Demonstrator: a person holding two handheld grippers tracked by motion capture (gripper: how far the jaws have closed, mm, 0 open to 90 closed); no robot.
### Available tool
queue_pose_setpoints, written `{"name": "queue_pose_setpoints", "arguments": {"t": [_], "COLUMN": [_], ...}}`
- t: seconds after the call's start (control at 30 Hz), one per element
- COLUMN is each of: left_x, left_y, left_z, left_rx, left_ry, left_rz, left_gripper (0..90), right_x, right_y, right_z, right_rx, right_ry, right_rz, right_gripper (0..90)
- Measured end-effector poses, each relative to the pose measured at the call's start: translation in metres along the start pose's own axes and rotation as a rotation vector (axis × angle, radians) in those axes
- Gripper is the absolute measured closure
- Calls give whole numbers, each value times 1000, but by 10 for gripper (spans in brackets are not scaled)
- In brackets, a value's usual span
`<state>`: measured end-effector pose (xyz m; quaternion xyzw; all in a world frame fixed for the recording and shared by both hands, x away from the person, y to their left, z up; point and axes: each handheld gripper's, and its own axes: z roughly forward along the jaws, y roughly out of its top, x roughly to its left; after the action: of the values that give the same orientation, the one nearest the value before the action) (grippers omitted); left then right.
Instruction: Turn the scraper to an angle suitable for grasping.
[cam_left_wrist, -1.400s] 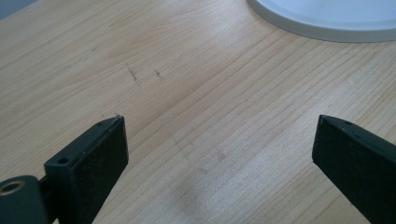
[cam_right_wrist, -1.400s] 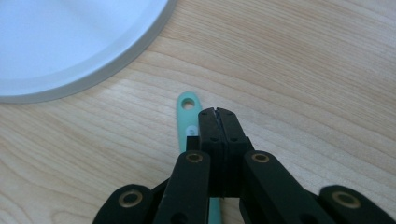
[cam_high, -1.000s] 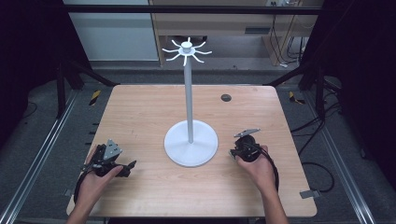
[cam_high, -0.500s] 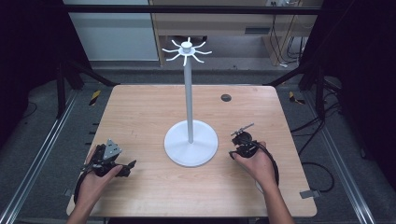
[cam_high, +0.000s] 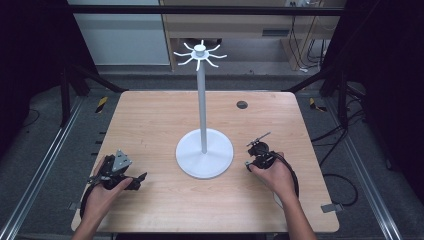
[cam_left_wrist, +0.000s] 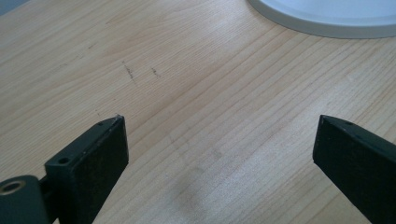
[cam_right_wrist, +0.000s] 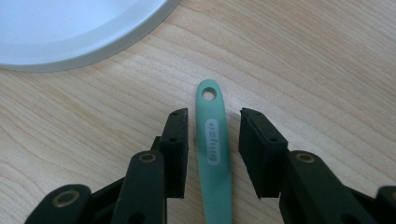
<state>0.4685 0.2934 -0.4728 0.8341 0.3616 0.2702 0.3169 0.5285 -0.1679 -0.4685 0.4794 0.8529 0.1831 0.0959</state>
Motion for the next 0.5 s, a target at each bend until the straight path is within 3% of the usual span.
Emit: {"name": "queue_pose_setpoints", "arguments": {"t": [0.03,0.13,0.5], "left_x": [0,1,1], "left_y": [0,0,0], "left_z": [0,0,0], "left_rx": [1,0,2], "left_ry": [0,1,-4], "left_rz": [1,2,3], "left_gripper": [32,32,32], "right_x": [-1,-1,-2], "right_y": [0,1,2], "right_z": [1,1,2], "right_rx": [-1,18,36], "right_ry": [-8,6,3], "right_rz": [-22,3,-9], "right_gripper": [631,632,671]}}
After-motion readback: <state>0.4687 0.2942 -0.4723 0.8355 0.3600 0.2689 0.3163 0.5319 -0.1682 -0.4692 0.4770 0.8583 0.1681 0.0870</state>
